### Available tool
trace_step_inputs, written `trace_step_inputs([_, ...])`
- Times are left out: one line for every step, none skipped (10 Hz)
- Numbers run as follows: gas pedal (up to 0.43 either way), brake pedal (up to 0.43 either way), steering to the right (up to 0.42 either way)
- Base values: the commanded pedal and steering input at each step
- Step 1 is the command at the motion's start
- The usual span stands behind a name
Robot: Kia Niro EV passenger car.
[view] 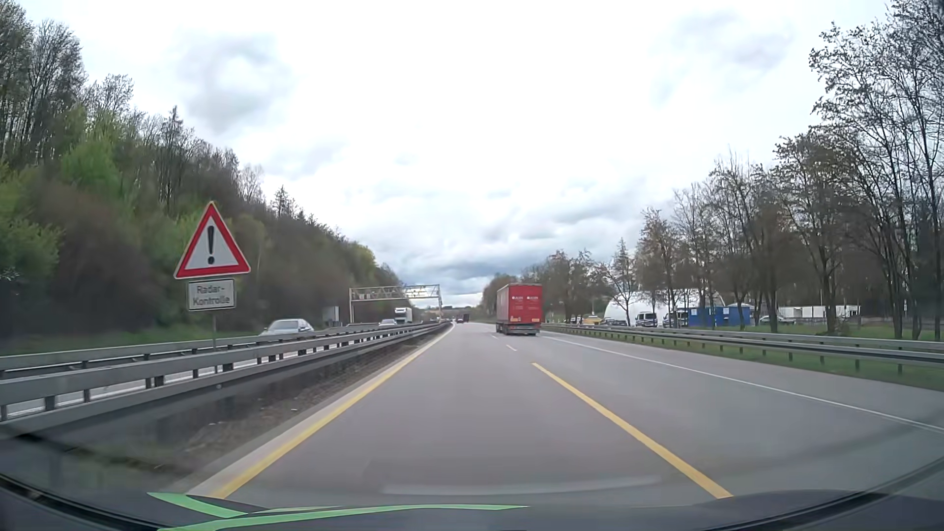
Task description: Follow the waypoints while adhering to traffic rules and regulations
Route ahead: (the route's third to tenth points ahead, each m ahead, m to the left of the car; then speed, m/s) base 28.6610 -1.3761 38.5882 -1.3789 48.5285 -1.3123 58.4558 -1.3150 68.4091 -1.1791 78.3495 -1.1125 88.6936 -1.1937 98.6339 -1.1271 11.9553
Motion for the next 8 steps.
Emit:
trace_step_inputs([0.197,0.000,-0.003])
trace_step_inputs([0.197,0.000,-0.003])
trace_step_inputs([0.197,0.000,-0.003])
trace_step_inputs([0.197,0.000,-0.003])
trace_step_inputs([0.197,0.000,-0.002])
trace_step_inputs([0.197,0.000,-0.002])
trace_step_inputs([0.197,0.000,-0.001])
trace_step_inputs([0.197,0.000,0.000])
